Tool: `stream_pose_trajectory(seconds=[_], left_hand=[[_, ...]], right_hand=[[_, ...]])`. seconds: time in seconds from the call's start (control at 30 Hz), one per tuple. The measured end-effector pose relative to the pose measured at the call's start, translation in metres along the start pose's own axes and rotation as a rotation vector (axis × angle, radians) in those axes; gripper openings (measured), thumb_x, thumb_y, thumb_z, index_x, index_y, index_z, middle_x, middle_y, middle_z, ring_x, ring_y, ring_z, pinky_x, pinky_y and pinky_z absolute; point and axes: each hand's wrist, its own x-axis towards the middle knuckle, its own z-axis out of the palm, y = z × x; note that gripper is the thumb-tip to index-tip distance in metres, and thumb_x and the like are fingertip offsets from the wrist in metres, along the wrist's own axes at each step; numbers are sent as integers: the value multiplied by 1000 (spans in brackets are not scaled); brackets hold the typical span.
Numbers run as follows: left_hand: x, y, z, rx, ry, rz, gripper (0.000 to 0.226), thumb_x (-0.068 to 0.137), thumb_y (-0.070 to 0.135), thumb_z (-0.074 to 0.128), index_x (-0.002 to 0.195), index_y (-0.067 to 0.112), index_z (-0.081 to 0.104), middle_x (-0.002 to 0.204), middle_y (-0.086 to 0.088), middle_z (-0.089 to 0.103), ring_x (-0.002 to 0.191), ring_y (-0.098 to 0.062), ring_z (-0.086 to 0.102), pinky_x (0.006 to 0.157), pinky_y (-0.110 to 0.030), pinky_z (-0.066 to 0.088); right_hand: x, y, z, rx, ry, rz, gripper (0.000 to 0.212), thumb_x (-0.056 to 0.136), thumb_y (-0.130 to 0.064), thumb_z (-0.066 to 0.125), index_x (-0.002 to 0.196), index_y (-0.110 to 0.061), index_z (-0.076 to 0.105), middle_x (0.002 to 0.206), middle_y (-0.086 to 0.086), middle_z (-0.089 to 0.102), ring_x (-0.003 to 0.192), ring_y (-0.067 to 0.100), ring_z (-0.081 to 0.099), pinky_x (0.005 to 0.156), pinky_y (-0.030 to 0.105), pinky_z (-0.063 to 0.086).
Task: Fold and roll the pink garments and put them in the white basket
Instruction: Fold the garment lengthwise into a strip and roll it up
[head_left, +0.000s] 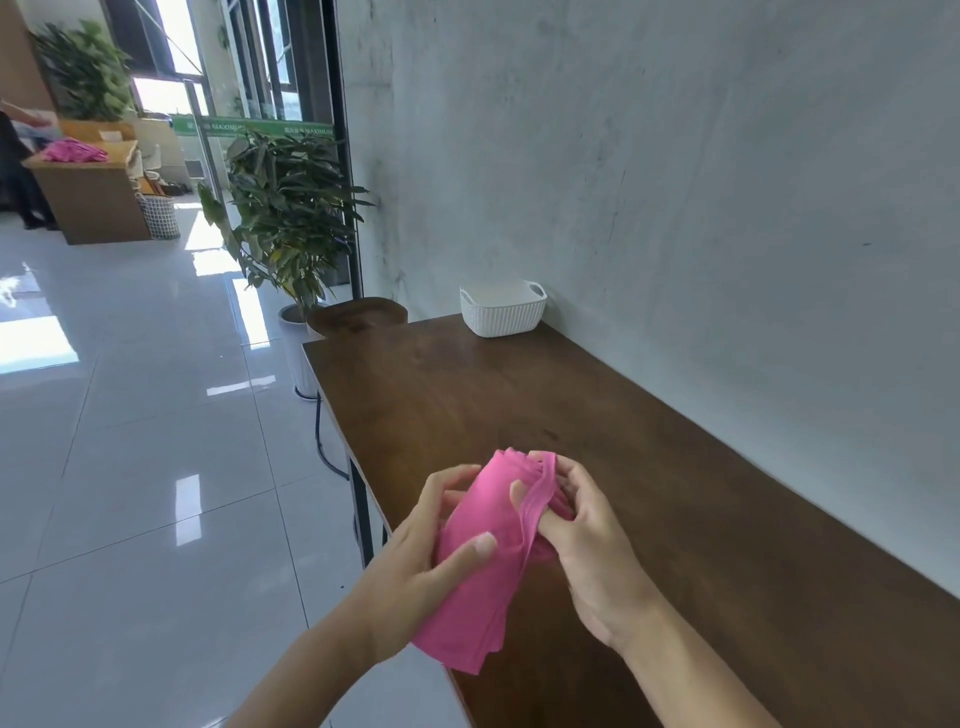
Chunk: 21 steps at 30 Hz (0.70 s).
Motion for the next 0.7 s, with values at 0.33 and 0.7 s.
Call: stream_pose_trajectory(seconds=[0.33,0.7], left_hand=[[66,-27,-86,36,-68,-66,61,86,47,78,139,45,48,125,9,64,114,-26,66,86,-45,61],[178,3,-196,730,-260,-3,65,84,67,68,140,54,38,120,20,61,104,-10,65,81,-30,62]], right_hand=[[99,2,17,-39,-97,0,48,92,-46,64,135,-56,45,136,-10,56,124,18,59,92,43,59],[225,-23,26,-71,-342,101,48,84,-20,81,126,-34,63,116,7,67,108,34,69,87,55,59]])
